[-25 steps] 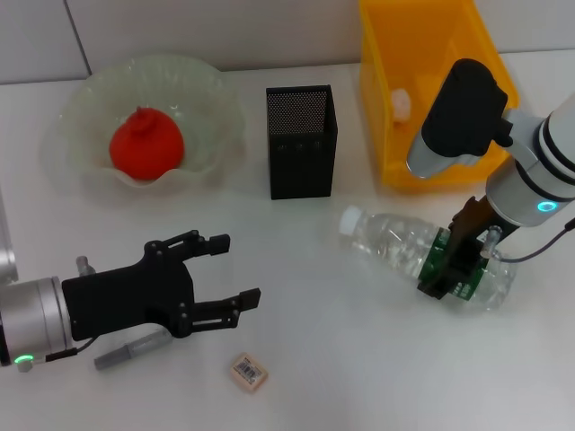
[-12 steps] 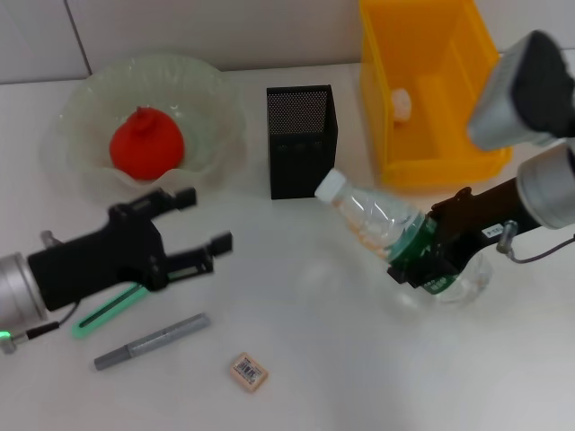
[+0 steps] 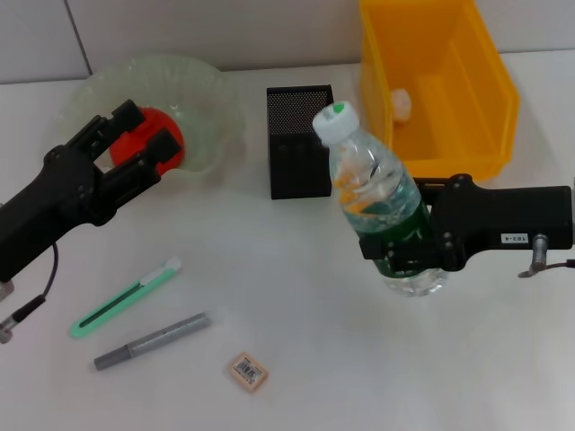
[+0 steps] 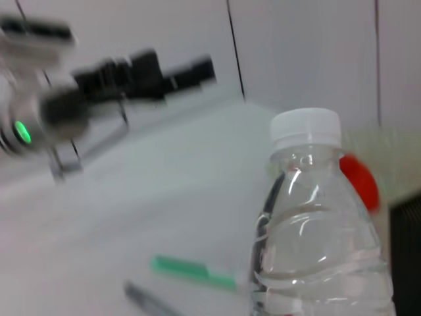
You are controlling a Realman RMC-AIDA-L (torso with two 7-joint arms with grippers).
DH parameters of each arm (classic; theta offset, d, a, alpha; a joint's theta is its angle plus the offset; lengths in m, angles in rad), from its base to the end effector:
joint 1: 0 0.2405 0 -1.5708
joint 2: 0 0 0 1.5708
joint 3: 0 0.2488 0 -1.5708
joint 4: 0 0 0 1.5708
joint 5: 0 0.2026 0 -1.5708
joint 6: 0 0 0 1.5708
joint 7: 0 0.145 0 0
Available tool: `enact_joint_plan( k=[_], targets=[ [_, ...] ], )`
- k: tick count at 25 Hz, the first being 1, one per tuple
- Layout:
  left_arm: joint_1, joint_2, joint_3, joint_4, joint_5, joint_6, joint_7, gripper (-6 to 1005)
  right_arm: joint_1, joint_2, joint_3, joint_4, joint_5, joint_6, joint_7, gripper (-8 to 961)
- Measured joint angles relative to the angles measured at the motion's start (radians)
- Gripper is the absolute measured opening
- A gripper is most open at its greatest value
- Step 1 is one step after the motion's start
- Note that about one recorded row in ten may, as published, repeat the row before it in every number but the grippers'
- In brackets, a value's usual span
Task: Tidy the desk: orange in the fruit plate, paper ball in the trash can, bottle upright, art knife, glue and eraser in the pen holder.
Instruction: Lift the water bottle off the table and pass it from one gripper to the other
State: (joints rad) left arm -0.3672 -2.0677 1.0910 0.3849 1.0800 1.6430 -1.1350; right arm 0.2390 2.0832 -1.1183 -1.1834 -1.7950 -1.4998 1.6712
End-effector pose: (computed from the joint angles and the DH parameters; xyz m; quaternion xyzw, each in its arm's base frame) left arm -0.2425 0.2850 0.0046 -0.8062 -0.2281 -0.5118 0.1896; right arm 0.2281 0.2903 0.0244 -0.9505 0.1951 0.1974 0.1398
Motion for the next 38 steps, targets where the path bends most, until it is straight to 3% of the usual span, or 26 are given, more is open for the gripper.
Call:
enact_joint_plan(
  k=[6, 11, 23, 38],
  targets=[
    [-0.088, -0.005, 0.016, -0.121, -0.006, 0.095, -0.012, 849, 0.042, 0.001, 0.005, 0.197, 0.154, -0.039, -0.177, 768],
    [-0.116, -0.005, 0.064, -0.129, 0.005, 0.108, 0.0, 837, 0.087, 0.0, 0.001, 0.314, 0.207, -0.074, -0.26, 771],
    [-0.181, -0.006, 0.141, -0.132, 0.005, 0.111, -0.029, 809, 0.141, 0.002, -0.023, 0.354, 0.208, -0.109, -0.271, 779],
    [-0.195, -0.006, 0.149, -0.128, 0.004, 0.114, -0.065, 775, 0.193, 0.0, -0.064, 0.394, 0.204, -0.102, -0.263, 789]
  ],
)
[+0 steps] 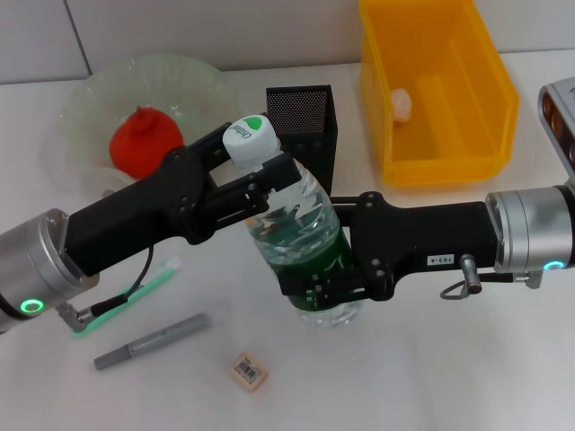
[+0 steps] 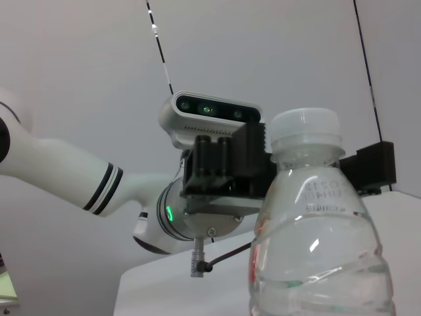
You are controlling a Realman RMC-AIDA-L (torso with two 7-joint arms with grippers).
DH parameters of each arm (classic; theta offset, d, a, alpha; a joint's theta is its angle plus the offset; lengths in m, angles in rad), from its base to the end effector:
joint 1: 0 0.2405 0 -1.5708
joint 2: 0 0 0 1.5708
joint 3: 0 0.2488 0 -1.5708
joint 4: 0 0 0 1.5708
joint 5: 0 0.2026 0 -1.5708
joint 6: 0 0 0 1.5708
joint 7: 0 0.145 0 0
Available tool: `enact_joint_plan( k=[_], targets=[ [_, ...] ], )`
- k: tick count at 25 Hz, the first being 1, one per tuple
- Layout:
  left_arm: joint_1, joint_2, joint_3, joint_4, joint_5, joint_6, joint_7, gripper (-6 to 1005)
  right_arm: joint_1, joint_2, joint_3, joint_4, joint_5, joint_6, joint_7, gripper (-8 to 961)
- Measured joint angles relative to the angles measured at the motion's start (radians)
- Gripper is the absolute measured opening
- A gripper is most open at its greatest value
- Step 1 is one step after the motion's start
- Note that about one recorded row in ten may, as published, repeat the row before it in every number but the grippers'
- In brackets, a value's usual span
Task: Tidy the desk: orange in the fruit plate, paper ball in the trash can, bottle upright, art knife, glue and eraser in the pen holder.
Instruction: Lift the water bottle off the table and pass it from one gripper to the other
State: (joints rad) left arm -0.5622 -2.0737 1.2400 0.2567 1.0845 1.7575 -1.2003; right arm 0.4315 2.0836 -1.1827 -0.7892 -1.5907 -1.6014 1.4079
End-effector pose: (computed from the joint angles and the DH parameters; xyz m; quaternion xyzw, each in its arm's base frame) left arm -0.1870 0.2880 -0.0265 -0.8302 -0.2069 -0.5174 0.0157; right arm 0.1960 0.2919 -0.0222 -0.9431 0.1326 0.3042 0.0199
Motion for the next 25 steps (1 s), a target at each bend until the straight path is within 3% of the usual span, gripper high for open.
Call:
enact_joint_plan(
  k=[8, 17, 25],
  targets=[
    [-0.008, 0.004, 0.023, 0.014, -0.003, -0.017, -0.026, 756, -0.001, -0.001, -0.002, 0.003, 0.0, -0.006, 0.001, 795],
    [-0.009, 0.005, 0.031, 0.032, 0.001, -0.011, -0.021, 440, -0.004, -0.003, -0.022, 0.009, 0.001, -0.018, -0.014, 801],
    [-0.005, 0.008, 0.034, 0.041, 0.002, -0.006, -0.023, 448, 0.0, -0.008, -0.021, -0.005, -0.006, -0.027, 0.022, 805]
  ],
)
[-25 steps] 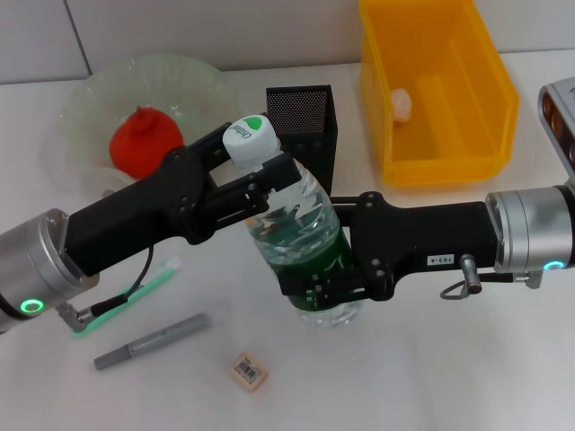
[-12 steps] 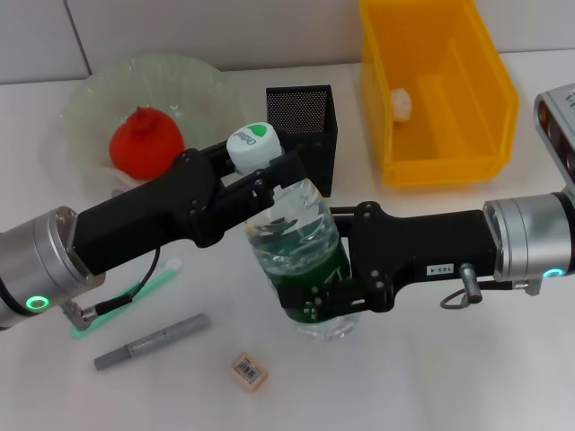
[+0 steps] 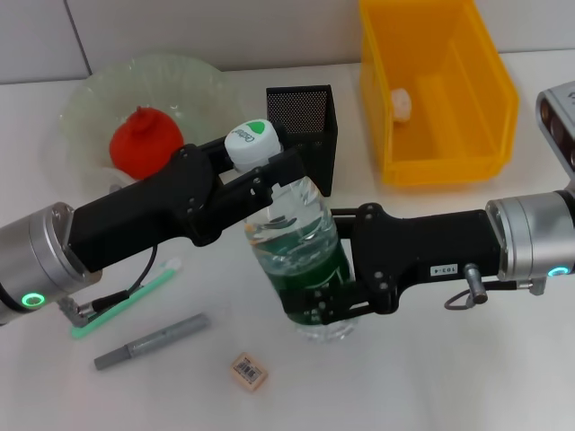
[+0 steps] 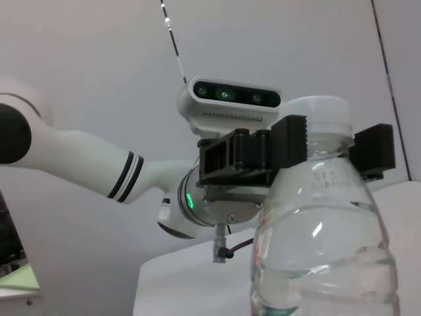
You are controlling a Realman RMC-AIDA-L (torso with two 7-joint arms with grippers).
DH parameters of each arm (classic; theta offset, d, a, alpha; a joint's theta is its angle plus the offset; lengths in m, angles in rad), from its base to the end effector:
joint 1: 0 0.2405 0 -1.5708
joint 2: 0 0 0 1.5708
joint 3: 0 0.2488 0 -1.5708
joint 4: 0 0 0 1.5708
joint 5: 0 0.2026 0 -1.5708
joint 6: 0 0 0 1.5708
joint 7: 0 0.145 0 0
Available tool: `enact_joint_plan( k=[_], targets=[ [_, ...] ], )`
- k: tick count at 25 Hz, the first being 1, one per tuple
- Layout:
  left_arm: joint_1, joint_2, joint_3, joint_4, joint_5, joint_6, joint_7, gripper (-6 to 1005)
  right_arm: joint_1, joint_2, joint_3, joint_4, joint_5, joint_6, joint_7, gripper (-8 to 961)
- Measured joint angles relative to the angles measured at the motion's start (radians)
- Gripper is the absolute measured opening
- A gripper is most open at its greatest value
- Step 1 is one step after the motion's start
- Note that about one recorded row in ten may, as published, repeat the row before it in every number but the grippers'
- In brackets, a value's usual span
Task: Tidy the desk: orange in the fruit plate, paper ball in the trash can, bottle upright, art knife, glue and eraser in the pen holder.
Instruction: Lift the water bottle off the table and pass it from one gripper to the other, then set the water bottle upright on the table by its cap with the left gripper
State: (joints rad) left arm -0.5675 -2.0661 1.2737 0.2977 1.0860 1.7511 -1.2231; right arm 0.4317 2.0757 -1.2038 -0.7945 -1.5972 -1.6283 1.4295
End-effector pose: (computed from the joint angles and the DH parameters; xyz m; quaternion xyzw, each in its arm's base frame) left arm -0.1814 0.2902 -0.0252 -0.8403 -0.1942 -0.5062 0.0005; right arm 0.1954 0.2869 -0.0225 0.9455 -0.1334 -0.2970 0.0027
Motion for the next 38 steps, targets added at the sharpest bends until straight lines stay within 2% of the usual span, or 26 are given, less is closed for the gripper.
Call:
enact_joint_plan(
  k=[7, 19, 26, 33, 38],
  targets=[
    [-0.002, 0.0, 0.02, 0.0, 0.0, 0.002, 0.002, 455, 0.004, 0.002, -0.003, -0.048, -0.038, -0.008, 0.066, 804],
    [0.001, 0.002, 0.026, 0.03, 0.025, 0.005, -0.008, 468, -0.042, -0.006, 0.018, -0.216, -0.11, -0.06, 0.211, 805],
    [0.003, 0.005, 0.025, 0.048, 0.026, 0.008, -0.009, 475, -0.06, -0.007, 0.096, -0.251, -0.126, -0.136, 0.232, 805],
    [0.007, 0.011, 0.019, 0.074, 0.026, 0.008, -0.019, 482, -0.094, -0.004, 0.22, -0.299, -0.186, -0.215, 0.235, 805],
    [0.013, 0.016, 0.014, 0.09, 0.026, 0.008, -0.032, 487, -0.124, -0.008, 0.235, -0.327, -0.187, -0.232, 0.236, 805]
  ],
)
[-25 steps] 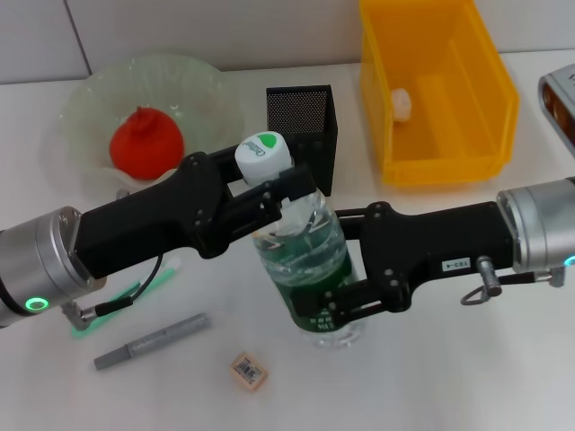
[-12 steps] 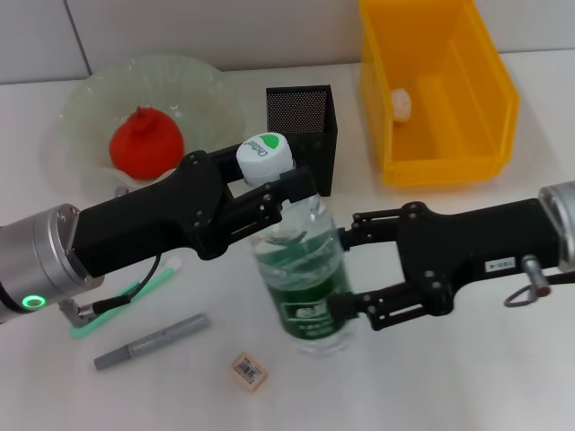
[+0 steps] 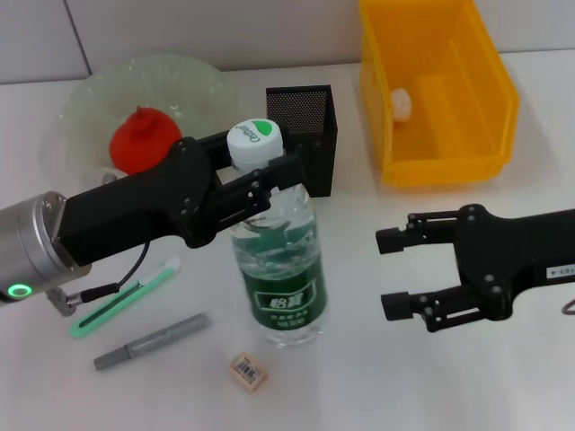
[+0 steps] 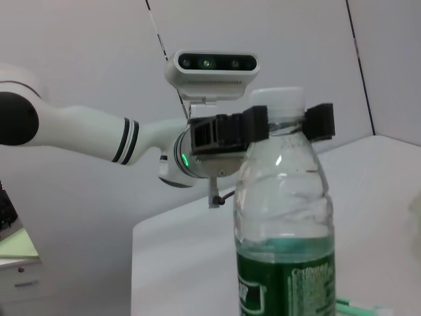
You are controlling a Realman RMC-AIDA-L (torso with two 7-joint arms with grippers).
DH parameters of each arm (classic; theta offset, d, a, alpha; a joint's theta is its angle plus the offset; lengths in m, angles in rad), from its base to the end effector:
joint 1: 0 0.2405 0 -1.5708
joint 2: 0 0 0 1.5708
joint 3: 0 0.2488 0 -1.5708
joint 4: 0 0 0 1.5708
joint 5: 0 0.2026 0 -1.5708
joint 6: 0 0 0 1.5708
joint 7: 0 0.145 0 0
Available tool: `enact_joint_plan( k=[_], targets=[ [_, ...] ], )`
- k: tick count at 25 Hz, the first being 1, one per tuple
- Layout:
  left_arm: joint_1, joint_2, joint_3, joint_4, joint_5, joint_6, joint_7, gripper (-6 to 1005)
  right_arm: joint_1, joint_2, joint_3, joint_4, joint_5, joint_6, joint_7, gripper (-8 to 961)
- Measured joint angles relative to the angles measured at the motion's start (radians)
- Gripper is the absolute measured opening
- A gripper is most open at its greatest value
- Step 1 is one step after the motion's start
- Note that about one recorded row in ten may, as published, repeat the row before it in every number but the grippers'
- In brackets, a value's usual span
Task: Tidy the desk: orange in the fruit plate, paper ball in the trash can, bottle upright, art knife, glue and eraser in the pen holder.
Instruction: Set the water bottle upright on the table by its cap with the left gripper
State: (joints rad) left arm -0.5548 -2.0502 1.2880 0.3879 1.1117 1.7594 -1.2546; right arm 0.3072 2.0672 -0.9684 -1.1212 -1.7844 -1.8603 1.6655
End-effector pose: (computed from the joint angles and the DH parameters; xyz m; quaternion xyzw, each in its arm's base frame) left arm -0.1758 0.2918 -0.0160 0.8538 0.1642 0.4937 0.0137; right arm 0.2165 0.2638 0.0436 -0.9545 0.1683 0.2458 0.0147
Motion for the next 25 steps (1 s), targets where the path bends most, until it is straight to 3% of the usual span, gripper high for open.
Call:
enact_joint_plan(
  k=[8, 11, 14, 15, 19, 25],
  targets=[
    [0.039, 0.018, -0.03, 0.043, -0.001, -0.01, 0.024, 496, -0.03, 0.0, 0.122, 0.023, -0.008, -0.019, -0.014, 805],
    [0.076, 0.022, -0.078, 0.05, -0.001, -0.02, 0.114, 499, -0.046, 0.0, 0.162, 0.053, -0.008, -0.025, -0.052, 805],
    [0.119, 0.017, -0.138, 0.051, -0.002, -0.037, 0.233, 502, -0.059, 0.004, 0.172, 0.083, -0.009, -0.026, -0.09, 805],
    [0.168, 0.0, -0.209, 0.052, -0.003, -0.08, 0.364, 503, -0.064, 0.006, 0.173, 0.103, -0.012, -0.023, -0.114, 805],
    [0.207, -0.016, -0.259, 0.045, -0.007, -0.146, 0.5, 507, -0.062, 0.007, 0.174, 0.137, -0.016, -0.019, -0.135, 805],
    [0.199, -0.022, -0.342, -0.045, -0.017, -0.227, 0.62, 513, -0.054, 0.009, 0.165, 0.17, -0.017, -0.01, -0.15, 804]
  ],
)
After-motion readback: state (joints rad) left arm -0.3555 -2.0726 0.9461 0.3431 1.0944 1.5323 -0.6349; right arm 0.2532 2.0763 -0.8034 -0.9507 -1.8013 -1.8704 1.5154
